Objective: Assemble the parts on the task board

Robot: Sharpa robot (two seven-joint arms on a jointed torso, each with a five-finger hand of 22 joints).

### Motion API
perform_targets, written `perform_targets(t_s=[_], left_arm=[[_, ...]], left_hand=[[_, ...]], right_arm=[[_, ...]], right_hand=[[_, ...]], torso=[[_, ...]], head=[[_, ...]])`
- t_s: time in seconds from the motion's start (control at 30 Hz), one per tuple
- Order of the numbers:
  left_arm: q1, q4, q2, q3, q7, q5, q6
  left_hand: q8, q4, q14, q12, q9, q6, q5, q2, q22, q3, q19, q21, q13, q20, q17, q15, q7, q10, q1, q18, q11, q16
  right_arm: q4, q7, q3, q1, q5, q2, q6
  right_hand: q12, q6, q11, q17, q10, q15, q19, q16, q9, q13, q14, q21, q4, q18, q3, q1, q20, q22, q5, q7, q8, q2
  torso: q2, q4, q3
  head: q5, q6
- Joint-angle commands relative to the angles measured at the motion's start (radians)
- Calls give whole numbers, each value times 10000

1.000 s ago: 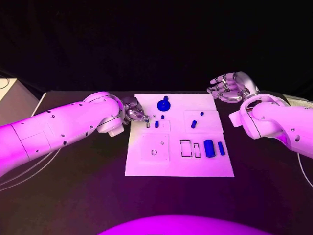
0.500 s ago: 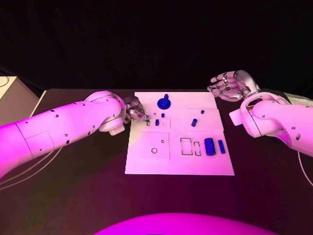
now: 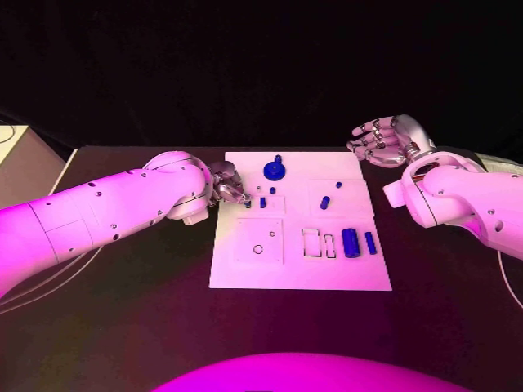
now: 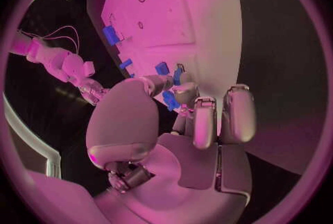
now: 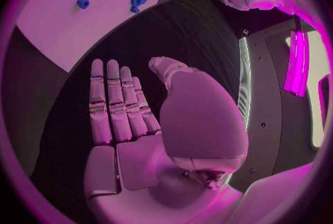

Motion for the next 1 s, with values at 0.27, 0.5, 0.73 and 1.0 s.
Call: perform_targets(t_s=[0.27,0.5,0.73,1.0], left_arm=[[-3,42,26,-13,78,-391,223],[-3,36,45,-19,72,-463,224],[-3,13,83,-36,81,-480,256],[-4,28,102,-77,92,-474,361]], left_hand=[[-7,-2086,984,59,10,26,4,65,353,2125,62,53,11,-14,2443,-54,-19,60,-25,-54,-4,56],[-12,-2093,983,55,9,30,2,59,360,2134,68,58,7,-15,2440,-55,-20,62,-27,-56,-6,54],[-12,-2093,983,55,9,30,2,59,360,2134,68,58,7,-15,2440,-55,-20,62,-27,-56,-6,54],[-18,-2100,984,53,7,36,-2,52,354,2144,62,54,7,-17,2445,-56,-21,65,-30,-54,-6,57]], right_arm=[[15,139,2,-4,-21,2,123],[24,136,2,-5,-20,-5,123],[37,135,2,-5,-17,-18,128],[51,131,2,-5,-12,-31,127]], right_hand=[[-22,-69,51,-8,-10,61,-79,-63,-8,-8,20,-2,-43,134,19,-29,14,-8,34,257,-5,60],[-22,-69,51,-8,-10,61,-79,-63,-8,-8,20,-2,-43,134,19,-29,14,-8,34,257,-5,60],[-19,-70,52,-18,-10,62,-77,-71,-10,-22,26,-1,-42,135,19,-36,14,-28,54,258,-3,60],[-19,-70,52,-18,-10,62,-77,-71,-10,-22,26,-1,-42,135,19,-36,14,-28,54,258,-3,60]], torso=[[2,-3,7],[8,-4,9],[12,1,4],[11,-3,6]], head=[[-2,-27],[-16,-31],[-40,-67],[-55,-101]])
